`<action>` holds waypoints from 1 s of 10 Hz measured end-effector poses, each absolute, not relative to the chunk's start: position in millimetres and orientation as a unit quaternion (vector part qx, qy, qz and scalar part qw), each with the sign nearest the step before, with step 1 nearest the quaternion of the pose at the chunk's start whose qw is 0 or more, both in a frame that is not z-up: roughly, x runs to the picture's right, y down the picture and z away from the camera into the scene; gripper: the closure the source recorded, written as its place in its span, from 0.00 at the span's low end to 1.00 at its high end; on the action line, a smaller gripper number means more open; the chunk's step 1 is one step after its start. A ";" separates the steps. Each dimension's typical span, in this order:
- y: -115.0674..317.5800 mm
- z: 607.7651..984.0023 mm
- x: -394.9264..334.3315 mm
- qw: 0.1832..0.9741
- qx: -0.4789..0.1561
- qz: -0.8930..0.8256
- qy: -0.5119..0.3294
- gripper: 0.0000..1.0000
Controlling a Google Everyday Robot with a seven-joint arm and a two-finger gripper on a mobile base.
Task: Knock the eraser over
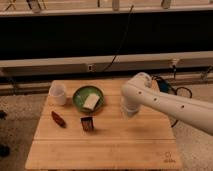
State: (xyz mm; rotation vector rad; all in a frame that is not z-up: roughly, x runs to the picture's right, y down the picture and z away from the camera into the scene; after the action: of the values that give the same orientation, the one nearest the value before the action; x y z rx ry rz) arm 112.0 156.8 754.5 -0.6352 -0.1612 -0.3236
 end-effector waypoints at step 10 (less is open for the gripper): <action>151.8 772.3 17.4 0.920 -0.292 -0.244 -0.091 0.97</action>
State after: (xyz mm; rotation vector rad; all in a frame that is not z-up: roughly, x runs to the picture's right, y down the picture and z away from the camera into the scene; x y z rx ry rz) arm 17.4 151.8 772.3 -0.5999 -0.1865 -0.5021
